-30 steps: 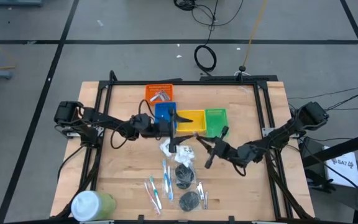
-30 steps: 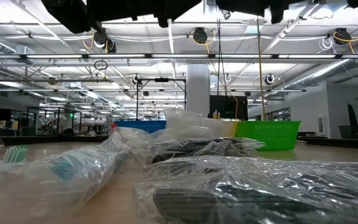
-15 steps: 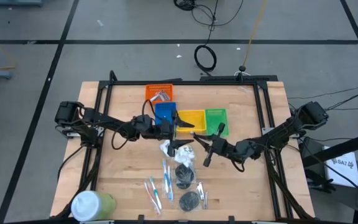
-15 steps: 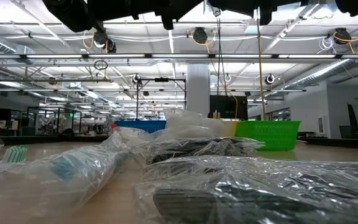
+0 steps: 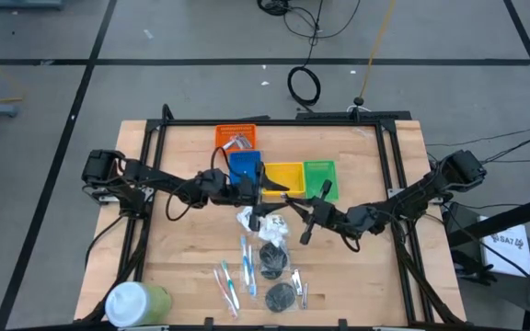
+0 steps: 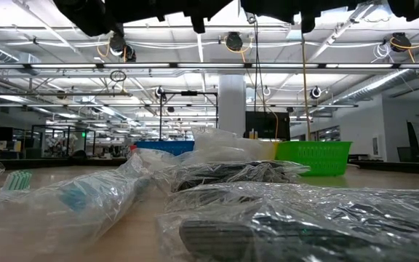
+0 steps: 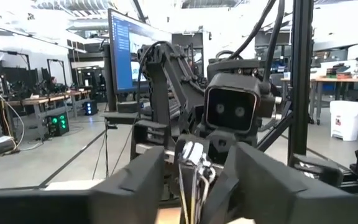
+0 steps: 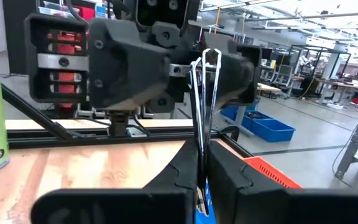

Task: Pick & Place Travel size toiletries
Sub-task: Put the nail cutter into the orange basket

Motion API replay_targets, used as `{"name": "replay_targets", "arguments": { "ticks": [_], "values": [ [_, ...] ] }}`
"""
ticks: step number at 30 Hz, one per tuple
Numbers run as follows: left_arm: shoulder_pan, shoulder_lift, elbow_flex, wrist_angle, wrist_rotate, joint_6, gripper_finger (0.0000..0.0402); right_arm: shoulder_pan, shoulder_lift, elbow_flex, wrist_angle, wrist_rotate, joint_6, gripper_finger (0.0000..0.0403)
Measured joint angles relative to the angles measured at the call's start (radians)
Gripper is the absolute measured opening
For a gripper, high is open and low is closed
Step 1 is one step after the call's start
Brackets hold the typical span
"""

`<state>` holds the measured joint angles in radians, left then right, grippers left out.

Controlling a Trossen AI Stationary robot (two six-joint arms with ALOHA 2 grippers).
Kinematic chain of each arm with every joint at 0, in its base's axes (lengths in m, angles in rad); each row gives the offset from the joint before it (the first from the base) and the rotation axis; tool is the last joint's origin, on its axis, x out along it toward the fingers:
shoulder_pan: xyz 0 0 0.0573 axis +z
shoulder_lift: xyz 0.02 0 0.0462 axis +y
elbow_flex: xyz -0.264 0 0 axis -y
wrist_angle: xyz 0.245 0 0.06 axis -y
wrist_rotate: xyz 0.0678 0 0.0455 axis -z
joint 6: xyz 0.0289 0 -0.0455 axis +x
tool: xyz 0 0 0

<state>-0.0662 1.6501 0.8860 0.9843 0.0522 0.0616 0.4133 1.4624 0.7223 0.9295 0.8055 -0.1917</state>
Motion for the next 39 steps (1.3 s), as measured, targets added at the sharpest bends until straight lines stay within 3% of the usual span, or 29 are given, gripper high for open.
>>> {"name": "replay_targets", "arguments": {
  "ticks": [6,13,20,24,27,33,39],
  "values": [
    [0.006,-0.001,0.030,-0.078,0.006,0.000,0.0035,0.000,0.000,-0.001,-0.003,0.003,-0.005,0.0014],
    [0.026,-0.019,0.034,-0.147,-0.009,0.008,0.0035,0.002,0.000,-0.002,-0.080,0.022,-0.012,0.0057],
    [0.073,-0.185,0.034,-0.464,-0.308,0.126,0.0035,0.066,-0.030,-0.001,-0.235,0.225,0.044,0.0178],
    [0.159,-0.255,0.034,-0.635,-0.372,0.147,0.0035,0.113,-0.087,0.000,-0.324,0.299,0.100,0.0233],
    [0.284,-0.268,0.023,-0.716,-0.363,0.115,0.0035,0.139,-0.141,0.000,-0.396,0.318,0.163,0.0250],
    [0.553,-0.229,-0.075,-0.699,-0.191,-0.023,0.0035,0.154,-0.198,0.000,-0.518,0.319,0.243,0.0246],
    [0.686,-0.175,-0.121,-0.702,-0.153,-0.083,0.0035,0.153,-0.197,0.000,-0.563,0.320,0.259,0.0234]
  ]
}}
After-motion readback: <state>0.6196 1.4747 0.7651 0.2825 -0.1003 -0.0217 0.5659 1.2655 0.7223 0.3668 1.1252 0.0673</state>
